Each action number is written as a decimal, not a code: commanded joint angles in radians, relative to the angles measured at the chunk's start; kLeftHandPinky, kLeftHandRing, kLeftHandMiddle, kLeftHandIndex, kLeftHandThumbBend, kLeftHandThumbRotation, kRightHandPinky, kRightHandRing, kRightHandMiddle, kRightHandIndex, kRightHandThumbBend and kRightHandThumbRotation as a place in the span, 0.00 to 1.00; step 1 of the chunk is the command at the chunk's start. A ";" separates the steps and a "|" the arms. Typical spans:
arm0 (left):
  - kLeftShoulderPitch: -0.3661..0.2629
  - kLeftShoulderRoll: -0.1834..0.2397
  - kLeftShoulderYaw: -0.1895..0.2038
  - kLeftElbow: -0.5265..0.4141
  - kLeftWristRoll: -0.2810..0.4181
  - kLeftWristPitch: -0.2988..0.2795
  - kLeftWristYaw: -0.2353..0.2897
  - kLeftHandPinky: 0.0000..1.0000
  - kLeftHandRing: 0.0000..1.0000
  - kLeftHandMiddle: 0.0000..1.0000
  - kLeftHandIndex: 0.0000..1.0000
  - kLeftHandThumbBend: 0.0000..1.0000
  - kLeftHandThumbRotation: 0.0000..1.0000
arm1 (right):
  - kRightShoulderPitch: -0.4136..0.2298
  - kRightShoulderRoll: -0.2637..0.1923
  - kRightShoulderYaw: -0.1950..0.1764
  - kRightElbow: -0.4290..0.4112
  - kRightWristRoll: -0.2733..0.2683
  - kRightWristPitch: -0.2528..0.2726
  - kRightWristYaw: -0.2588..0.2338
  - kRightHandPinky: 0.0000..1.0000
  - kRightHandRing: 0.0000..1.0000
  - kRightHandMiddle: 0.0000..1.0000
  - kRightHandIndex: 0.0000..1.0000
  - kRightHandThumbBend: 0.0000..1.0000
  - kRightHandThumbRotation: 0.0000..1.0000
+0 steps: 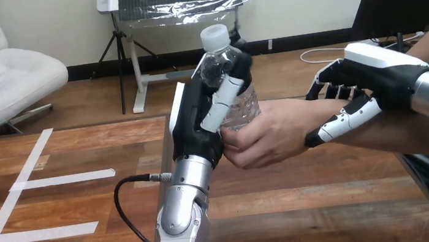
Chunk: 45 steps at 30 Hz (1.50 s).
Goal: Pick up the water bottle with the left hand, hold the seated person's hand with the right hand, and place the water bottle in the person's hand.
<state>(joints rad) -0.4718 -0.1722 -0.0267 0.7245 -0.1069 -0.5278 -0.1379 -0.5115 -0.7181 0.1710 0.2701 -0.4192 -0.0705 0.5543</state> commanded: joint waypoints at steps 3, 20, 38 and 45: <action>-0.005 -0.052 -0.041 -0.056 0.031 -0.008 0.003 0.87 0.88 0.87 0.88 0.89 0.90 | -0.011 -0.004 -0.020 0.001 0.043 -0.014 0.018 0.58 0.68 0.72 0.75 0.98 0.55; 0.017 -0.043 -0.044 -0.096 0.054 0.005 0.026 0.96 0.95 0.94 0.95 1.00 1.00 | 0.005 -0.007 -0.036 -0.035 0.093 0.044 0.067 0.70 0.86 0.88 0.88 1.00 0.65; 0.069 -0.035 -0.041 -0.197 0.034 0.031 0.035 0.99 0.97 0.95 0.98 1.00 1.00 | 0.077 0.005 -0.085 -0.083 0.093 -0.035 -0.064 0.68 0.87 0.89 0.91 1.00 0.94; 0.120 -0.005 -0.054 -0.281 0.056 0.042 0.050 0.98 0.96 0.94 0.97 1.00 1.00 | 0.130 0.053 -0.144 -0.108 0.168 -0.082 -0.148 0.69 0.89 0.91 0.92 0.97 1.00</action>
<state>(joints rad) -0.4381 -0.1474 -0.0584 0.5350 -0.0668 -0.4922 -0.0998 -0.4001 -0.7087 0.0918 0.2000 -0.3104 -0.1070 0.4672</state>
